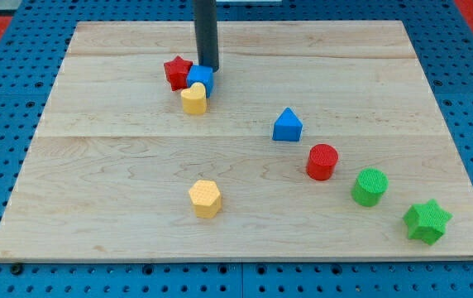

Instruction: Push the blue cube into the yellow heart

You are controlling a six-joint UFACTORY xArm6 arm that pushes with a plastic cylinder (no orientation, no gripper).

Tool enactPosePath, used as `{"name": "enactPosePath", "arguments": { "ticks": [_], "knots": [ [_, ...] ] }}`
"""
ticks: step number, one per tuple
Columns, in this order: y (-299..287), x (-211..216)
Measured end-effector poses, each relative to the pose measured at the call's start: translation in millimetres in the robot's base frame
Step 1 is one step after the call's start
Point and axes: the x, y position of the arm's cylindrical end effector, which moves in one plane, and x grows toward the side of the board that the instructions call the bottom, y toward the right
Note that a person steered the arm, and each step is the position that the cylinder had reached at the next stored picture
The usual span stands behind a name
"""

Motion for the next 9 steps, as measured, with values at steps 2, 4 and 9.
{"name": "enactPosePath", "arguments": {
  "ticks": [2, 4, 9],
  "knots": [
    [0, 126],
    [-30, 111],
    [-122, 154]
  ]
}}
